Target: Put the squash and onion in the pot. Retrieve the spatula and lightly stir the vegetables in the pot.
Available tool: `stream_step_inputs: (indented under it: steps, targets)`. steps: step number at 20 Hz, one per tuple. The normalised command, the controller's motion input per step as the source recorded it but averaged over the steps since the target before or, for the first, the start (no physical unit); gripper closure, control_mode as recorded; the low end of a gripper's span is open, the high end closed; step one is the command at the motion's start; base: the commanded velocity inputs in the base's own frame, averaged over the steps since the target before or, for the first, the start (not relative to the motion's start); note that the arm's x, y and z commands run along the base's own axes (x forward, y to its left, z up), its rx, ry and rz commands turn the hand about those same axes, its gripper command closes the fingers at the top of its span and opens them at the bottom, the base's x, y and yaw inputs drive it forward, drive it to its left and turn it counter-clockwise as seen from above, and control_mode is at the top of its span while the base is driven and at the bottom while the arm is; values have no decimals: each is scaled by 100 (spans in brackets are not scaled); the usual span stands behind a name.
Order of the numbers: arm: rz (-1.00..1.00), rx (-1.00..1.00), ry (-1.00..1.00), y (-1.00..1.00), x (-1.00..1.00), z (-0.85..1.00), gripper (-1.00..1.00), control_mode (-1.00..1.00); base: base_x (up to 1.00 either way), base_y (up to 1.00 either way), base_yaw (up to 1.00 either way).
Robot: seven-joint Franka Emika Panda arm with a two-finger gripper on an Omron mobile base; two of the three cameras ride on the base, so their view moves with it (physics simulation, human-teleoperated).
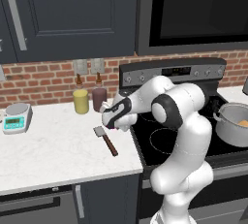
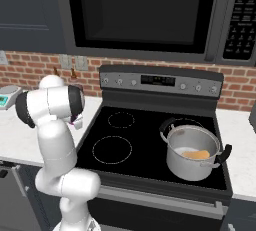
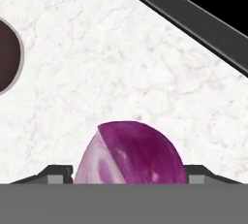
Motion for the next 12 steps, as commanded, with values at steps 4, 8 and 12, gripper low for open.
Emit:
stream_step_inputs:
  steps: [4,8,12]
  targets:
    - [-2,0,0,-1,-6,8,100,-100,0,0,0]
    - [-2,6,-4,-27,-54,81,100,-100,0,0,0]
    - [-3,12,-7,-64,-84,100,100,-100,0,0,0]
